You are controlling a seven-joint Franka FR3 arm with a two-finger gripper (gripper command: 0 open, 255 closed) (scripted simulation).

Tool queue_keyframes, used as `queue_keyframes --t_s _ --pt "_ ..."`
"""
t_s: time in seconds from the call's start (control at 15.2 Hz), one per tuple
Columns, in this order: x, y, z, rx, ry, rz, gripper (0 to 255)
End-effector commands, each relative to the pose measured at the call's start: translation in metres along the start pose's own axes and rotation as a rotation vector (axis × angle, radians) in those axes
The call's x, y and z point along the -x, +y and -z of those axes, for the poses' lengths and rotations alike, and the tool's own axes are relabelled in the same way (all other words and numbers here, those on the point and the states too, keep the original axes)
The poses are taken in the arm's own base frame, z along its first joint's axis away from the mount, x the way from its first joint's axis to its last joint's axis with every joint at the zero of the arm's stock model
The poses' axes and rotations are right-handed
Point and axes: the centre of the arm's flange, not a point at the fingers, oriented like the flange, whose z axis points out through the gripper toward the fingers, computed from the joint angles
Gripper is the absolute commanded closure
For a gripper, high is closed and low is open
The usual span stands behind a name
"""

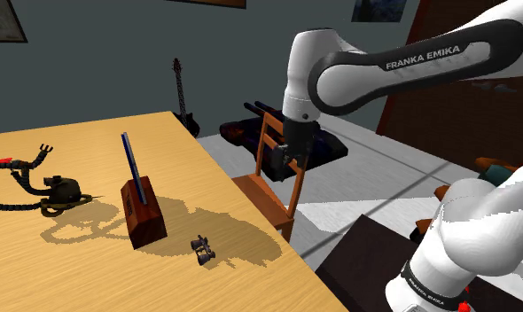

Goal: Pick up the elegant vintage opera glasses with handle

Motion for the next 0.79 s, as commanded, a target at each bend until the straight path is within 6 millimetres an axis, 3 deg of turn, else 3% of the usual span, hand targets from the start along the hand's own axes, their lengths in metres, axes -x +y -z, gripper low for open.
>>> queue_keyframes --t_s 0.0,0.73 --pt "-0.009 -0.019 -0.016 -0.003 0.0 -0.015 0" --pt "-0.059 -0.128 -0.096 -0.016 -0.004 -0.086 0"
